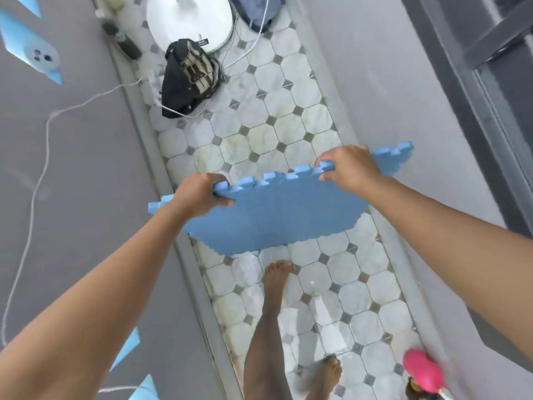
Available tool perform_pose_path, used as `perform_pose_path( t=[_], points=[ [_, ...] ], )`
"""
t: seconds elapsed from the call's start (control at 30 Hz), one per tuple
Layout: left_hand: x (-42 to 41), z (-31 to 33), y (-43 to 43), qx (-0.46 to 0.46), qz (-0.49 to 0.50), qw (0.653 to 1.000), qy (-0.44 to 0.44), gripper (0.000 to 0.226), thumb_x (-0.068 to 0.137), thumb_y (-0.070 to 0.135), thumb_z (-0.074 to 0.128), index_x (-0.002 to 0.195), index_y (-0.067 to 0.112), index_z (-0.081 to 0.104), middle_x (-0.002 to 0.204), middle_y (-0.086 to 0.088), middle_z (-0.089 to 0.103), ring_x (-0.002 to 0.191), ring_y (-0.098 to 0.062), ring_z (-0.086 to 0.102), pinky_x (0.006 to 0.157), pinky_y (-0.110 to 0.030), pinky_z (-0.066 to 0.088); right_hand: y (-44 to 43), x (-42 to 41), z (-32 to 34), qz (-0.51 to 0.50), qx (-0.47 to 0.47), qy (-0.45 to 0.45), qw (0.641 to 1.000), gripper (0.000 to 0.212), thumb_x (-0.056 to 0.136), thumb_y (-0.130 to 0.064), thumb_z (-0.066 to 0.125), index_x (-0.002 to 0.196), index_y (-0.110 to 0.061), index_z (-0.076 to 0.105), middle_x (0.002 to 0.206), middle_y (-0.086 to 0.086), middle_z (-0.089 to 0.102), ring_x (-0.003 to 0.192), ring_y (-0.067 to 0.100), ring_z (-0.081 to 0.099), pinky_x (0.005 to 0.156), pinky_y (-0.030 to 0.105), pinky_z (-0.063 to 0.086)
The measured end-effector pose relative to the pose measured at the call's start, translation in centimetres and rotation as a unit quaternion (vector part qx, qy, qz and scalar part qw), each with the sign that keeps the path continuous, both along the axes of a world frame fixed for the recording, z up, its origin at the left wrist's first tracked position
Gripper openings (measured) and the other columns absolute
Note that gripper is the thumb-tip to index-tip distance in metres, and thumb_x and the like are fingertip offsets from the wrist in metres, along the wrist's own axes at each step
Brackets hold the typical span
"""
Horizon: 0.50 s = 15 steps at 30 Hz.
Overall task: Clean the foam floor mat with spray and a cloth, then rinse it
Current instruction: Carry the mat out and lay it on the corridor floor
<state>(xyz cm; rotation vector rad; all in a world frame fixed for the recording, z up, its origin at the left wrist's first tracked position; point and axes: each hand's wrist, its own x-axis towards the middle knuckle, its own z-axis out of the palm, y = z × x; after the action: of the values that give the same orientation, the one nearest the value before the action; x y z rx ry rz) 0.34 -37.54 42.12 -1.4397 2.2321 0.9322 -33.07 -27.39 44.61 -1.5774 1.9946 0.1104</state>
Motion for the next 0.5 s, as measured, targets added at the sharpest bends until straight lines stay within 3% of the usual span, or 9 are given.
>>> perform_pose_path(
  t=[0.17,0.3,0.5],
  points=[
    [0.7,-4.9,-5.9,-0.033,0.026,0.999,0.015,0.064,0.074,0.039,0.090,0.120,0.014,0.053,0.093,-0.004,0.061,0.085,-0.029,0.052,0.071,-0.036,0.034,-9.2,0.2,-4.6,0.048,0.011,0.008,0.999,0.033,0.082,-0.033,0.079,0.111,-0.024,0.065,0.104,0.004,0.064,0.113,0.031,0.058,0.095,0.039,0.036],
    [1.4,-10.4,-7.2,-0.131,0.028,0.991,-0.012,0.064,0.080,0.033,0.085,0.130,0.009,0.053,0.115,-0.021,0.059,0.108,-0.038,0.054,0.086,-0.046,0.036,-13.4,1.5,-10.2,0.046,-0.016,0.019,0.999,0.042,0.083,-0.032,0.077,0.115,-0.023,0.051,0.113,0.006,0.064,0.115,0.032,0.055,0.094,0.041,0.032],
    [0.7,-16.9,-9.1,-0.191,0.053,0.979,-0.047,0.060,0.089,0.032,0.076,0.140,0.016,0.047,0.128,-0.017,0.051,0.122,-0.037,0.047,0.104,-0.050,0.032,-16.3,3.5,-18.2,0.037,-0.046,0.086,0.995,0.052,0.091,-0.025,0.069,0.136,-0.019,0.045,0.140,0.008,0.045,0.136,0.028,0.035,0.105,0.051,0.031]
  ],
)
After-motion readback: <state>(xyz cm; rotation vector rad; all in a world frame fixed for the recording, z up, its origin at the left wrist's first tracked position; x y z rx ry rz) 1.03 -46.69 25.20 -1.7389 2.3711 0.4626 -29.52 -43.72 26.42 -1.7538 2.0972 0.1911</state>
